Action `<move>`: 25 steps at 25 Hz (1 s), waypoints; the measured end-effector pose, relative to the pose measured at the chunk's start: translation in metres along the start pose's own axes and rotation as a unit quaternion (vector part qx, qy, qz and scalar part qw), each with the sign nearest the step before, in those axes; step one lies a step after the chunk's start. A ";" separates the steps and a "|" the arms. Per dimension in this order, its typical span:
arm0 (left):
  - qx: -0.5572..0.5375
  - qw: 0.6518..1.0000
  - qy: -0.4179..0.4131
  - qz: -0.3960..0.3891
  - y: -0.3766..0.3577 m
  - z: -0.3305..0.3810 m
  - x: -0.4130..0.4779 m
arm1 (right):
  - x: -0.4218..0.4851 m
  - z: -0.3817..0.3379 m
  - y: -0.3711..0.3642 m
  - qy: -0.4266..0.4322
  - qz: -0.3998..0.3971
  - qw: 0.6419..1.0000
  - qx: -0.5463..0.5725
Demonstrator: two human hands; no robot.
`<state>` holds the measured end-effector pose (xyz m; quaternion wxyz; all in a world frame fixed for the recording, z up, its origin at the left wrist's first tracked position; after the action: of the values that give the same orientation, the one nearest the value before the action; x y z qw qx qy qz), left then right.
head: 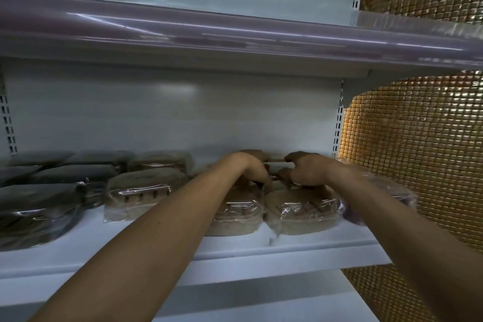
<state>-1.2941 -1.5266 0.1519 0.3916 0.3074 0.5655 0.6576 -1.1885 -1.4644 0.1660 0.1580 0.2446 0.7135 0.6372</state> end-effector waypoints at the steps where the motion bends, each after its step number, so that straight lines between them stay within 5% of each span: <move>1: -0.018 0.999 0.013 -0.034 -0.008 -0.005 0.004 | 0.004 0.001 -0.002 -0.003 -0.002 1.000 0.005; 3: -0.052 0.995 0.040 -0.072 -0.019 -0.012 0.009 | 0.010 0.005 -0.006 -0.005 -0.001 1.000 0.017; 6: -0.019 0.998 -0.018 0.053 0.006 -0.001 0.009 | 0.010 0.008 -0.003 0.008 0.035 0.998 0.045; 12: -0.148 0.967 -0.059 0.199 0.060 -0.013 -0.027 | -0.003 -0.012 0.044 0.067 0.174 0.974 0.125; 20: -0.144 0.949 0.109 0.260 0.086 -0.165 -0.142 | -0.006 -0.173 0.011 0.247 0.124 0.955 0.110; 25: -0.049 0.906 0.260 0.331 0.091 -0.255 -0.217 | -0.015 -0.279 -0.032 0.328 0.081 0.940 0.041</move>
<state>-1.4162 -1.8470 0.2058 0.0054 0.2751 0.4801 0.8329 -1.3306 -1.7071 0.1721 -0.1467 0.0853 0.7293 0.6629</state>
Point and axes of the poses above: each hand's wrist, its own x-axis towards the middle knuckle, its own y-axis out of the back of the hand, z = x × y, the point moved 8 cm from there along x, towards the middle knuckle, and after that the axes turned 3 degrees about y, right-handed, at the moved point
